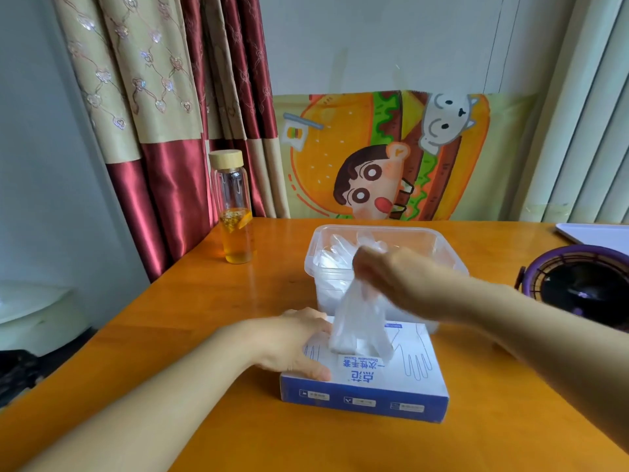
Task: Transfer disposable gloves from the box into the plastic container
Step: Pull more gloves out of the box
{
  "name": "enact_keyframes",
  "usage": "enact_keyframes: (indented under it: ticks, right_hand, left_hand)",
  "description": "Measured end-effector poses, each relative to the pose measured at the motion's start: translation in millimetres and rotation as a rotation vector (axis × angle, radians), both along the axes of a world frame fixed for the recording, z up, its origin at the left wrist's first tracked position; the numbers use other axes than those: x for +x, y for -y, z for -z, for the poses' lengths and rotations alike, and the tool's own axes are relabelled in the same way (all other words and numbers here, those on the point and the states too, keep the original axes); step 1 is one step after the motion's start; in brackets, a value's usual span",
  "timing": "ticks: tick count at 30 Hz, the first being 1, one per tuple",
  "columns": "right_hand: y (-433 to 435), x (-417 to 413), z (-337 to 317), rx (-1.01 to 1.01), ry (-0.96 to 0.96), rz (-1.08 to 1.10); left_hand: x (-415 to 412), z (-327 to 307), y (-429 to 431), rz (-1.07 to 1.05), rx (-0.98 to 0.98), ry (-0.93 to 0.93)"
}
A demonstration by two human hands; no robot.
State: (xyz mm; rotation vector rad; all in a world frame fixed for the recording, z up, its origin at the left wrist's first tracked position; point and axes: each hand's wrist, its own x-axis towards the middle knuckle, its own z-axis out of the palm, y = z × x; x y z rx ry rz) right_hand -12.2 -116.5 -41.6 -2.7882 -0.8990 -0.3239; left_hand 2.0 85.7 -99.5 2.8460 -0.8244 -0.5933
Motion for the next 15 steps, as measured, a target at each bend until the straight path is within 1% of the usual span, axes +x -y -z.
enact_keyframes:
  ticks: [2, 4, 6, 8, 9, 11, 13, 15]
  right_hand:
    - [7, 8, -18, 0.195, 0.113, 0.037]
    - [12, 9, -33, 0.281, 0.132, 0.035]
    - [17, 9, -39, 0.291, 0.102, 0.057]
    - [21, 6, -40, 0.336, 0.061, 0.086]
    - [23, 6, -40, 0.39, 0.011, 0.099]
    - [26, 8, -38, 0.571, -0.175, 0.115]
    - [27, 10, -34, 0.781, -0.444, 0.129]
    - [25, 11, -27, 0.903, -0.68, 0.125]
  left_hand:
    - [0, 1, -1, -0.007, 0.016, -0.009]
    - [0, -2, -2, -0.021, 0.02, 0.002]
    - [-2, -9, -3, -0.032, -0.099, 0.009]
    - [-5, -23, -4, -0.077, -0.31, 0.004]
    - [-5, -31, -6, -0.118, -0.436, 0.006]
    - [-3, -42, -8, -0.183, -0.663, 0.019]
    - [-1, -51, -4, -0.16, -0.804, 0.076]
    - [-2, -58, 6, -0.144, -0.88, 0.134]
